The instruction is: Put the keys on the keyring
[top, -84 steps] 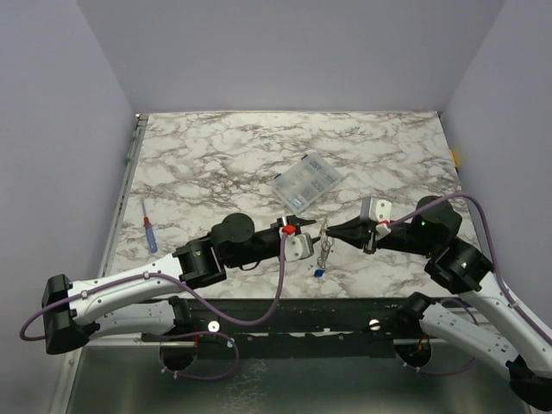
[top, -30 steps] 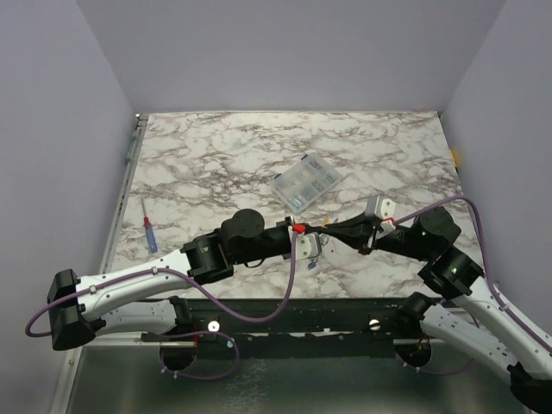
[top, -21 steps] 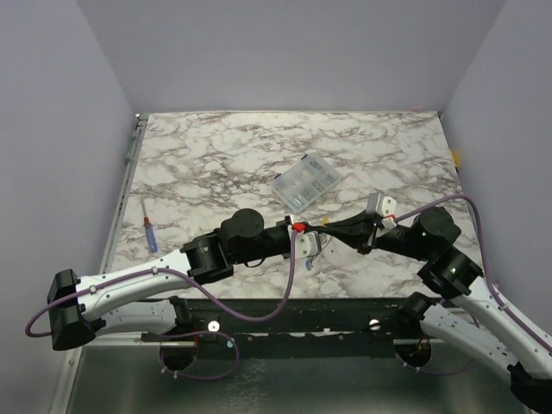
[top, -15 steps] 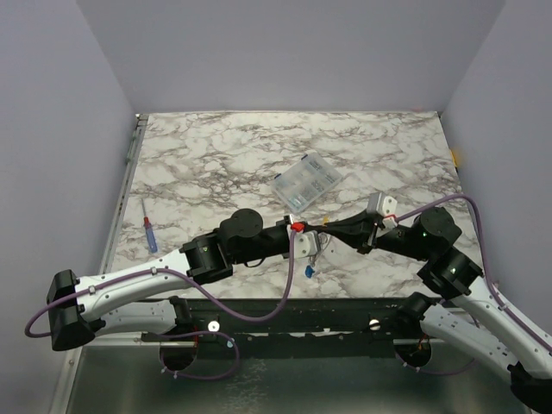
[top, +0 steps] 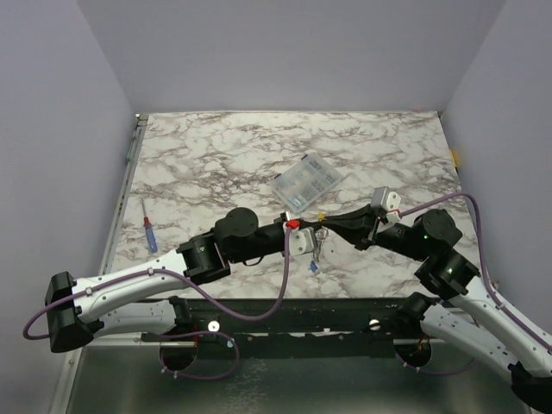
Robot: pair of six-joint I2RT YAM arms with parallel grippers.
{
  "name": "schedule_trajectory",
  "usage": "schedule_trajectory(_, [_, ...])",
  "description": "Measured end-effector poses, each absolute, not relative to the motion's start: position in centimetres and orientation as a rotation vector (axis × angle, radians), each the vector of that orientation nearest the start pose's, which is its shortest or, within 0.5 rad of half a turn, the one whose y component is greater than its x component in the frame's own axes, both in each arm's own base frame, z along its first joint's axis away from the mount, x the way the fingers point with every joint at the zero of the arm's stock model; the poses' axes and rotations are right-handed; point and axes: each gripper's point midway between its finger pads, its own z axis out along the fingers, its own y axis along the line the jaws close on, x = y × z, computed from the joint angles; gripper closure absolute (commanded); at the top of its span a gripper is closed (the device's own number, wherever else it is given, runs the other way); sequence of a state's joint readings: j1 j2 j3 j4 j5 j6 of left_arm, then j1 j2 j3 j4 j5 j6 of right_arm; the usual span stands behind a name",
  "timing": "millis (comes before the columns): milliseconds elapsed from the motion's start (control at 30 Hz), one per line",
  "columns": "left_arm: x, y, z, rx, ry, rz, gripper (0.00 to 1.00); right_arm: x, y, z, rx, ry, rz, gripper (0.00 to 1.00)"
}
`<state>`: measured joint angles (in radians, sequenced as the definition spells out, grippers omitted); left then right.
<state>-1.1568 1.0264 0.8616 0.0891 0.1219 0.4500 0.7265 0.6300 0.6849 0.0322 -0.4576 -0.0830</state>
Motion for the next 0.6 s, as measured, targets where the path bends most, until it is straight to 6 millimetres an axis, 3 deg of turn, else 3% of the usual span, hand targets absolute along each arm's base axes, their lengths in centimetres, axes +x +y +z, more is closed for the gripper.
schedule_trajectory(600, [16.3,-34.5,30.4,1.229,1.131,-0.579,1.0,17.7,24.4,32.0,-0.905,1.29,0.814,0.99])
